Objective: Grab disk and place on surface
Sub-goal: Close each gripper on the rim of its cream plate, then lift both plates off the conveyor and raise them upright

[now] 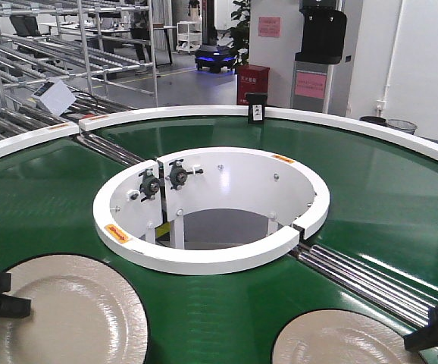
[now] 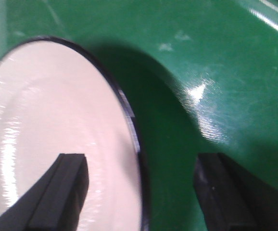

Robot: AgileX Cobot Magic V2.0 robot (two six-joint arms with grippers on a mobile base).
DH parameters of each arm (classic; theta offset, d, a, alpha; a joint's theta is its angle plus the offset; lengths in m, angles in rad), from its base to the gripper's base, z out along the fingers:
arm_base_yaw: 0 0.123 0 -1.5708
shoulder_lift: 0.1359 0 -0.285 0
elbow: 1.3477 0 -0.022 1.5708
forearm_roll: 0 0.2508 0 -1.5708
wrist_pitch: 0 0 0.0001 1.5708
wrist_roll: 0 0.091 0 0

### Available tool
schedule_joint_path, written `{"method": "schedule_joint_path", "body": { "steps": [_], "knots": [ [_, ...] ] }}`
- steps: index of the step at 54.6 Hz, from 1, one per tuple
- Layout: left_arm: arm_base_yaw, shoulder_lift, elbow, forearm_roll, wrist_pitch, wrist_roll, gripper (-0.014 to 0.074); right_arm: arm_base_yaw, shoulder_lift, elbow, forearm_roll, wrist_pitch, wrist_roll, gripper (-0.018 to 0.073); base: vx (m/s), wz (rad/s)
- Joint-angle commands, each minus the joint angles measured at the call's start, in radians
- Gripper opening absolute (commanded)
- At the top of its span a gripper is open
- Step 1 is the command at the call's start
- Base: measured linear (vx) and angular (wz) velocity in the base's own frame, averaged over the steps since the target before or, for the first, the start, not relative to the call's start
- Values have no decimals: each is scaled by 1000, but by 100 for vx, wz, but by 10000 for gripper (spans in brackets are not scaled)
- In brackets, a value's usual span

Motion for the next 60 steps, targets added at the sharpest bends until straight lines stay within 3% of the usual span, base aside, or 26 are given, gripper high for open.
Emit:
{"method": "schedule_joint_path", "body": {
  "steps": [1, 23, 29, 45, 60],
  "knots": [
    [-2, -45, -25, -95, 15, -14, -7, 0, -13, -26, 63, 41, -29, 512, 0, 0],
    [-2, -45, -25, -95, 6, -13, -7, 181, 40, -26, 20, 24, -2, 491, 0, 0],
    [-2, -45, -25, -96, 22, -8, -7, 183, 40, -26, 15, 31, 83, 411, 0, 0],
    [-2, -45, -25, -106, 5, -9, -7, 182, 10, -68, 74, 144, 156, -12, 0, 0],
    [-2, -45, -25, -275, 25, -9, -7, 182, -78, -198, 254, 196, 193, -9, 0, 0]
  ]
}}
